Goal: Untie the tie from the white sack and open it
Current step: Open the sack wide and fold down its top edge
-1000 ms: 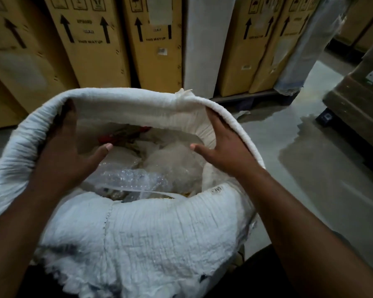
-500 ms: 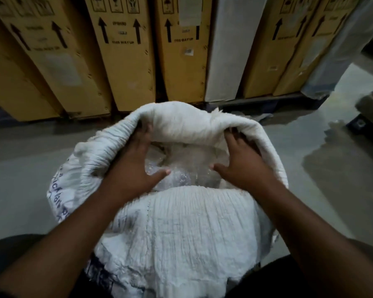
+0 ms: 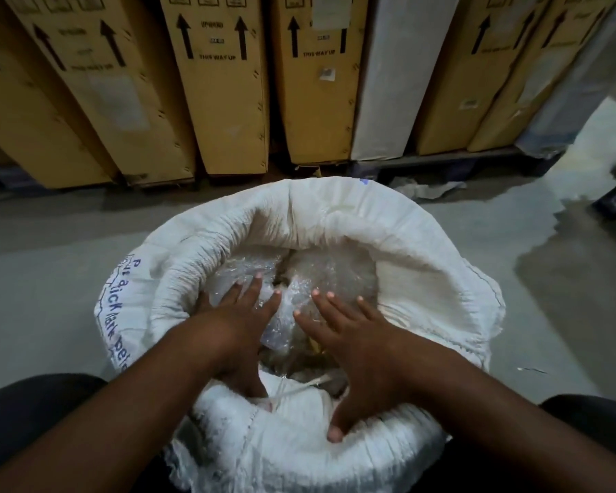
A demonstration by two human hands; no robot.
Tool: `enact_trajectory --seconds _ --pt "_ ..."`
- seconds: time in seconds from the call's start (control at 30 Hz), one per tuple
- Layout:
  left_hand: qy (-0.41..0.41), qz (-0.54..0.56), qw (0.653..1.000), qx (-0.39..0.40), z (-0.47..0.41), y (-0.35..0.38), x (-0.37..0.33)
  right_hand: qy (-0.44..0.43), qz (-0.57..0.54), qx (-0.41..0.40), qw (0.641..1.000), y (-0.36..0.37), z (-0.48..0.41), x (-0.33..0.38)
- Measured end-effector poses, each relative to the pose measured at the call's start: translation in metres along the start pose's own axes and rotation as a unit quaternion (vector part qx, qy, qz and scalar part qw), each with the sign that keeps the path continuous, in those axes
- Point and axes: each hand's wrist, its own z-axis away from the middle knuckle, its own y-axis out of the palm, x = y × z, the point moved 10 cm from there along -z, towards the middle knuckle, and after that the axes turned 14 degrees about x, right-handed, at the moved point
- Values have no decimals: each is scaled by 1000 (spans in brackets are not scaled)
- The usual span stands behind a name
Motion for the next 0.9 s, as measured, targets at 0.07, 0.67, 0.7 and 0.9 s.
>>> enact_trajectory --seconds 0.07,0.67,0.7,0.9 --pt "30 7 997 -73 7 -17 -9 6 -19 -6 1000 0 -2 -3" --pt "74 182 862 -467 28 -100 36 125 -116 -375 911 -100 25 -95" --pt "69 179 859 -474 30 -101 38 135 -113 -377 909 -100 26 -99" --pt "44 196 845 -495 41 -109 61 158 -121 -389 900 -105 39 -127"
